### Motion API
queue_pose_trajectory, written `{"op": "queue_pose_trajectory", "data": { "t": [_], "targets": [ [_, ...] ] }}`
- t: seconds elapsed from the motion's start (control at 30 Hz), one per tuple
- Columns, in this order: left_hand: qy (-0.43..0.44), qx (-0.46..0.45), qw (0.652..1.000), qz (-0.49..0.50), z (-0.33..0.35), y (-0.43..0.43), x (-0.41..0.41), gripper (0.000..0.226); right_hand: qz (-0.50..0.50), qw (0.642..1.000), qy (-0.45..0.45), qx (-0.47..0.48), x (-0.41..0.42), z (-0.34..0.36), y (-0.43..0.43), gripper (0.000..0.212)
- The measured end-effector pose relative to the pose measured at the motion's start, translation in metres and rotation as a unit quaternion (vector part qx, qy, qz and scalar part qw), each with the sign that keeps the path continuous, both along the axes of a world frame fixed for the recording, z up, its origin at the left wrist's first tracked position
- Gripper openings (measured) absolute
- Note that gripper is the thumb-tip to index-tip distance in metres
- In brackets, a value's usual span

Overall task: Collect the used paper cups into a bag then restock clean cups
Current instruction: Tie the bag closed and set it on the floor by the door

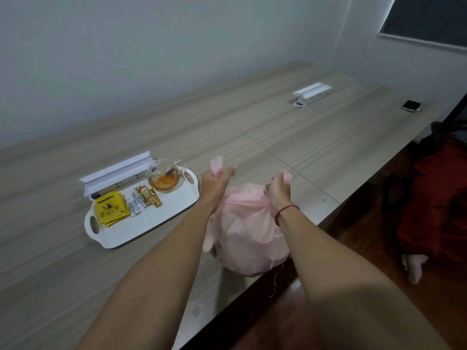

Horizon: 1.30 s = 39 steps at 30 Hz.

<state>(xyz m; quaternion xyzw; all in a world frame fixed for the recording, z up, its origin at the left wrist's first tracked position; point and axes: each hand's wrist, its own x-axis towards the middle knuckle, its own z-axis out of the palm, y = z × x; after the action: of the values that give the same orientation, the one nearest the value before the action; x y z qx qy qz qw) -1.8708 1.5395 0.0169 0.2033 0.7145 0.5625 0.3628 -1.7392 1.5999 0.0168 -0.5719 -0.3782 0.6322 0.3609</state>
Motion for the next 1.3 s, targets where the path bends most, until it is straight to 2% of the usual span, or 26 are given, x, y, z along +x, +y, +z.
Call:
{"op": "queue_pose_trajectory", "data": {
  "t": [0.07,0.17,0.3,0.33,0.37,0.47,0.53,0.6,0.67,0.73,0.83,0.9,1.0,1.1,1.2,1.3],
  "targets": [
    [0.030,-0.027,0.995,-0.086,0.004,-0.008,0.005,0.032,-0.015,0.998,0.053,-0.015,0.000,0.007,0.005,0.040],
    [0.029,-0.054,0.978,-0.202,0.004,-0.010,0.008,0.028,-0.049,0.989,0.133,-0.046,0.002,0.021,0.008,0.036],
    [0.110,-0.088,0.953,-0.269,-0.004,-0.004,0.016,0.027,-0.007,0.966,0.240,-0.099,-0.001,0.034,0.001,0.036],
    [0.112,-0.076,0.954,-0.269,-0.006,-0.003,0.017,0.027,0.016,0.969,0.228,-0.096,0.001,0.032,0.000,0.039],
    [0.109,-0.067,0.957,-0.260,-0.009,-0.003,0.017,0.028,0.045,0.977,0.193,-0.078,0.004,0.026,0.003,0.050],
    [0.082,-0.067,0.965,-0.240,-0.011,-0.001,0.013,0.026,0.137,0.991,0.001,0.002,0.018,0.003,0.002,0.089],
    [0.056,-0.068,0.968,-0.234,-0.010,0.000,0.009,0.017,0.170,0.981,-0.087,0.036,0.025,-0.019,-0.001,0.098],
    [0.039,-0.068,0.967,-0.243,-0.007,0.003,0.007,0.013,0.185,0.972,-0.138,0.053,0.027,-0.024,-0.011,0.103],
    [0.028,-0.071,0.963,-0.260,-0.006,0.007,0.005,0.013,0.191,0.968,-0.140,0.079,0.024,-0.011,-0.021,0.096],
    [0.016,-0.083,0.958,-0.274,-0.007,0.006,0.004,0.016,0.179,0.968,-0.148,0.098,0.018,-0.003,-0.025,0.070],
    [0.018,-0.097,0.953,-0.285,-0.008,0.002,0.004,0.017,0.133,0.959,-0.204,0.147,0.002,-0.003,-0.020,0.060],
    [-0.013,-0.085,0.957,-0.278,-0.008,-0.002,0.001,0.022,0.092,0.971,-0.173,0.138,-0.006,-0.005,-0.017,0.056],
    [-0.061,-0.078,0.968,-0.233,-0.015,-0.007,-0.013,0.037,-0.044,0.997,-0.045,0.047,-0.009,0.001,-0.010,0.053],
    [-0.072,-0.065,0.984,-0.149,-0.023,-0.015,-0.024,0.019,-0.133,0.991,-0.011,0.011,-0.011,0.004,-0.005,0.058],
    [-0.007,-0.082,0.993,-0.089,-0.027,-0.017,-0.023,0.022,-0.104,0.994,0.000,0.013,-0.014,0.001,-0.011,0.061],
    [0.002,-0.074,0.997,-0.017,-0.028,-0.013,-0.020,0.037,-0.019,0.999,-0.035,0.018,-0.014,-0.002,-0.021,0.062]
  ]
}}
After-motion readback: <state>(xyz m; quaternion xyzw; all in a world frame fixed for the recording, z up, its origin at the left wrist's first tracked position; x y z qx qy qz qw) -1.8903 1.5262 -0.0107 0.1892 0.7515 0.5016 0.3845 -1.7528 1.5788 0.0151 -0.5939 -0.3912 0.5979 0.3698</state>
